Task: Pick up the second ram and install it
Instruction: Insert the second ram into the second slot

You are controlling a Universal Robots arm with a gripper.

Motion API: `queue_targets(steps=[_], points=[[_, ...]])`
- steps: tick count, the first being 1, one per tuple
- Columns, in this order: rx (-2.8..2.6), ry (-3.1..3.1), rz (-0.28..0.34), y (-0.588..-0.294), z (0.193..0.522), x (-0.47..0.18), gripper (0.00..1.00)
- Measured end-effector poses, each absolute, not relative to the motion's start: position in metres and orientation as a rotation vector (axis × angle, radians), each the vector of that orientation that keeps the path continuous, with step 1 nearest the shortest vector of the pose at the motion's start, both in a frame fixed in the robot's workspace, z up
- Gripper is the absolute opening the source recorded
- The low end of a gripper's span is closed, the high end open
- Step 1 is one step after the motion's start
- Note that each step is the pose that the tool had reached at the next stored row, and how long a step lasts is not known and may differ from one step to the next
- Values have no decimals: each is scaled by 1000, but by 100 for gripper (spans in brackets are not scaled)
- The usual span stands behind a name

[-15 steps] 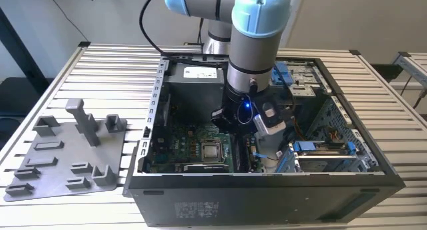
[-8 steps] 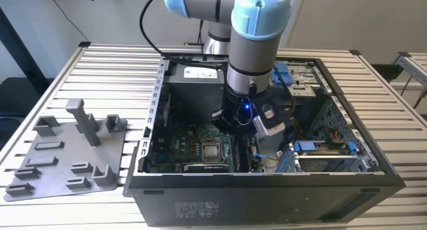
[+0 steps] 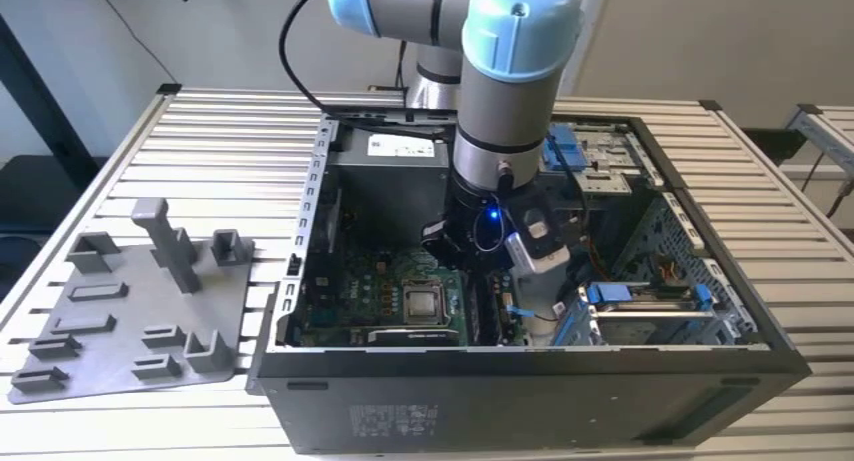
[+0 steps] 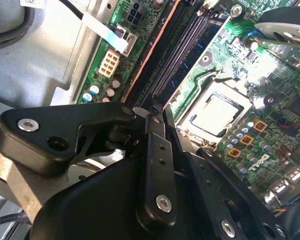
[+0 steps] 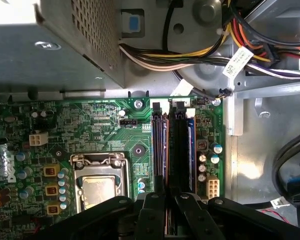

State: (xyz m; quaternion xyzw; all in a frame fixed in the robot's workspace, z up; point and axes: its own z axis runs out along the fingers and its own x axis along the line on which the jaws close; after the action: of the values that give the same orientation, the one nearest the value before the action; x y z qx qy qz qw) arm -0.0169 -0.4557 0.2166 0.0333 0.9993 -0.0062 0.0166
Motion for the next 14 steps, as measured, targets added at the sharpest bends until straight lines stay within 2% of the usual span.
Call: queue_targets(steps=[14], points=[[15, 3108, -18, -456, 217, -17, 15]])
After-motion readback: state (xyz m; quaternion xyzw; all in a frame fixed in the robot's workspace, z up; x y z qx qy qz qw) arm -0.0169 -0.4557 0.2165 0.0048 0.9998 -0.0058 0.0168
